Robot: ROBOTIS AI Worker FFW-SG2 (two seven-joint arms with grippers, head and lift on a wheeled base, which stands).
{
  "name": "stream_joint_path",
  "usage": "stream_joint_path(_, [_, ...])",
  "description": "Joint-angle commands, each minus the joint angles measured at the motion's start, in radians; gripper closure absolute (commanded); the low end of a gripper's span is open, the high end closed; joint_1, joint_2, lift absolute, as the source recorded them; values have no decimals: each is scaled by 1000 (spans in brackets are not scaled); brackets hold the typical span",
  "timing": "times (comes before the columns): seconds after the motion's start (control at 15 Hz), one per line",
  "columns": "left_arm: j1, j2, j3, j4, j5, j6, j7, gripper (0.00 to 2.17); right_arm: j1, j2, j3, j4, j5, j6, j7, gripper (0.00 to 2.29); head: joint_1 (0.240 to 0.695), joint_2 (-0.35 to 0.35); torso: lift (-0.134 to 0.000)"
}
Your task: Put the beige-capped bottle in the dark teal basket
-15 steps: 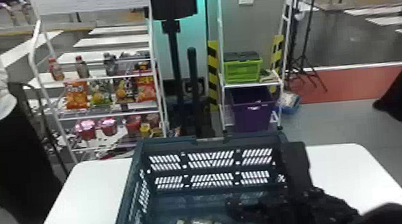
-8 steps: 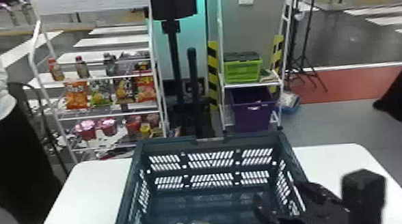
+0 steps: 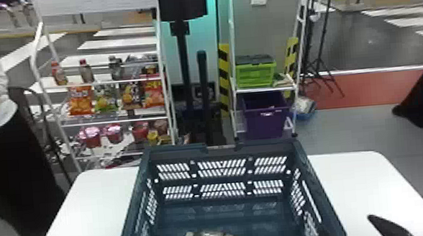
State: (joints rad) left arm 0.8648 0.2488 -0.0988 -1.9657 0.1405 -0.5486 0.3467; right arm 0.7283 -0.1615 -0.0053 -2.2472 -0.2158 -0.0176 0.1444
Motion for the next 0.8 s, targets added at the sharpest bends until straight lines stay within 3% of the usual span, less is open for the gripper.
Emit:
stream_joint_path(0.0, [-4, 0, -2, -5, -1, 14, 0, 140, 39, 2, -7, 31, -1, -51, 0, 60, 499, 0, 0])
stream_joint_path(0.73, [-15, -2, -4, -24, -6, 63, 8, 140, 140, 48, -22, 58, 36, -109, 0, 80, 499, 0, 0])
